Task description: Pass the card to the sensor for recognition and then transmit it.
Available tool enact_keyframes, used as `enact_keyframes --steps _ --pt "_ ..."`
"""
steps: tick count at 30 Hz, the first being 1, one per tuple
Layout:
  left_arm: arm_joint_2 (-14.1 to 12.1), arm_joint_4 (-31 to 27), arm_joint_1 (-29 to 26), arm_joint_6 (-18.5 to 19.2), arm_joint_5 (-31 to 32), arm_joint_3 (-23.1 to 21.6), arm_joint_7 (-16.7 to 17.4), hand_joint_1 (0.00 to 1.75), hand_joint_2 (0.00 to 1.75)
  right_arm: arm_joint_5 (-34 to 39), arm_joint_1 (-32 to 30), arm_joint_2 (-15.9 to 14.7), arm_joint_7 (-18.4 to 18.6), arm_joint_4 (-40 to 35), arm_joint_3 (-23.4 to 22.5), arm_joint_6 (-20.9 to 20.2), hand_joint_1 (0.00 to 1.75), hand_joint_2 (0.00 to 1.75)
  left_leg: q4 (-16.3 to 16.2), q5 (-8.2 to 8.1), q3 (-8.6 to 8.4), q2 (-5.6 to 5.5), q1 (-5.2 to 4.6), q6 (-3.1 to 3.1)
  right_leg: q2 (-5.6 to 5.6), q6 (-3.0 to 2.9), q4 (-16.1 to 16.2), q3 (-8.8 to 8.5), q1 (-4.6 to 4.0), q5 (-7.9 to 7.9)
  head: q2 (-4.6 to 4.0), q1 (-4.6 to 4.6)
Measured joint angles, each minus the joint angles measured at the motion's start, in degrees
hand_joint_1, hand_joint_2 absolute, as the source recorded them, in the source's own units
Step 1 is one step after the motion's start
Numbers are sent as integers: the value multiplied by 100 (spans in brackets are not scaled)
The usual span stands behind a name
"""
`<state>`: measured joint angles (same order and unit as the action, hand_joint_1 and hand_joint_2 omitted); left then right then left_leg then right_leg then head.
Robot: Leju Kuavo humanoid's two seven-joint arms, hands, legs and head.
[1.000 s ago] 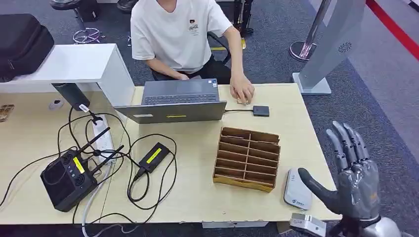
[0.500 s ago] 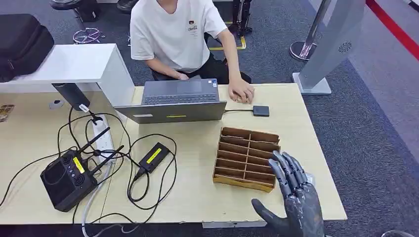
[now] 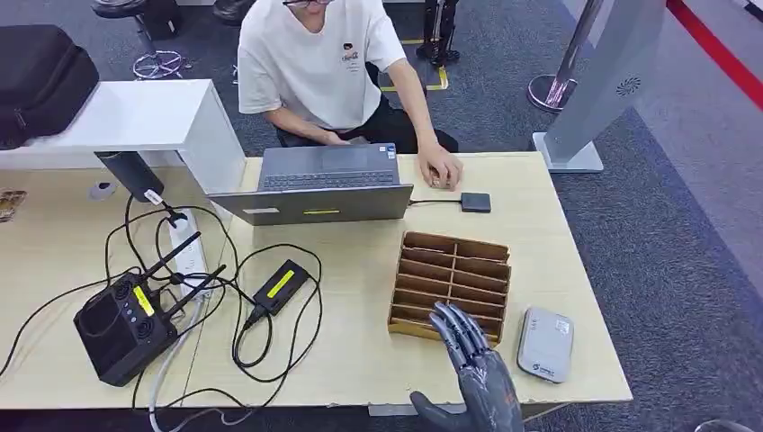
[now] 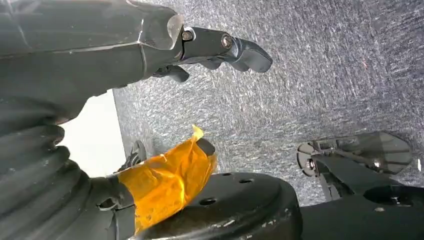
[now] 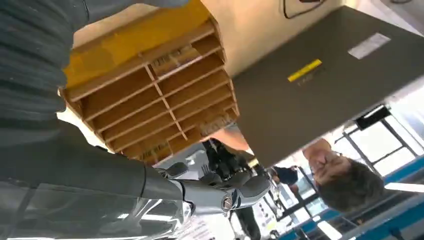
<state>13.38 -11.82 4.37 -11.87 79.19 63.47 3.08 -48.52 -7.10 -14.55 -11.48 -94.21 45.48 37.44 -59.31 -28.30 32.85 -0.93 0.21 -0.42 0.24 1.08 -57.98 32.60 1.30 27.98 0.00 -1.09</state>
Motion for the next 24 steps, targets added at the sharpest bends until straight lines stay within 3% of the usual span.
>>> enact_keyframes --steps 5,14,24 --pt "4 0 3 4 44 0 9 0 175 -392 190 232 46 545 64 190 0 175 0 1 -1 0 1 -2 0 0 -1 0 0 0 0 -2" --pt "7 0 3 46 131 -18 57 0 175 -2510 205 616 534 985 -365 197 0 175 0 1 -1 0 0 -2 1 0 -1 0 0 0 0 0" --pt "7 0 3 55 179 -46 96 0 175 -3084 280 828 850 1227 -529 197 0 175 0 1 -1 0 1 -2 1 0 -1 0 0 0 0 0"
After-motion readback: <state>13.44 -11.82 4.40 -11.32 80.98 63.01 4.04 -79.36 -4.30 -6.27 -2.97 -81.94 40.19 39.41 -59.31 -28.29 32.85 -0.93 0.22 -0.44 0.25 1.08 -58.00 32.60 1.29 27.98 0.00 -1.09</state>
